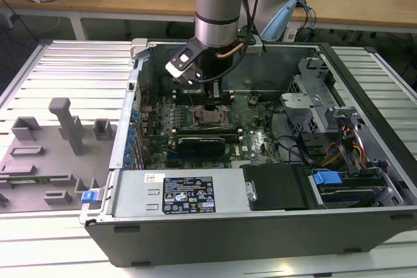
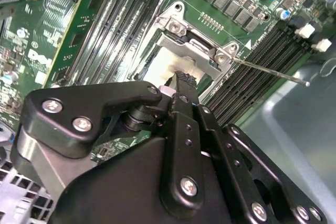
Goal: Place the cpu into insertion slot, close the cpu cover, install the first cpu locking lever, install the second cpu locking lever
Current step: 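Close the cpu cover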
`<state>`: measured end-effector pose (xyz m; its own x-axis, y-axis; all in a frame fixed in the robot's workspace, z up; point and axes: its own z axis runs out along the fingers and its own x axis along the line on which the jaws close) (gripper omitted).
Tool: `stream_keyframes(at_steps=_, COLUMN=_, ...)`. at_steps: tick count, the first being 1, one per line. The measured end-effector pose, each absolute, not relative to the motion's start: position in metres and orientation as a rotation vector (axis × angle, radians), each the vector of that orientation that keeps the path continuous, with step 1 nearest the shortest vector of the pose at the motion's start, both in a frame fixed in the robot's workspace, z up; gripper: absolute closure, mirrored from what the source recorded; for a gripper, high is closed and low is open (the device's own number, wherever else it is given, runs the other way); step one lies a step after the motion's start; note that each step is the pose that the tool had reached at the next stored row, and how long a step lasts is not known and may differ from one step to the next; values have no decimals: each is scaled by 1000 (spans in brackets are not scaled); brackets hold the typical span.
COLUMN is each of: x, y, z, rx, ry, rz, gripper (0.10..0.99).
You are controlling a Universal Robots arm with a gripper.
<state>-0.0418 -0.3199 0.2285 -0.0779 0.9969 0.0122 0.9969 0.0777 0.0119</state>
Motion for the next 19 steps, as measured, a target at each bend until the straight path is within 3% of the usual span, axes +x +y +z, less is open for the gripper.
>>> stream_keyframes(at_steps=19, x=-42, y=-320, z=227, rx=-1619, ry=-2694, rz=-16, gripper=980)
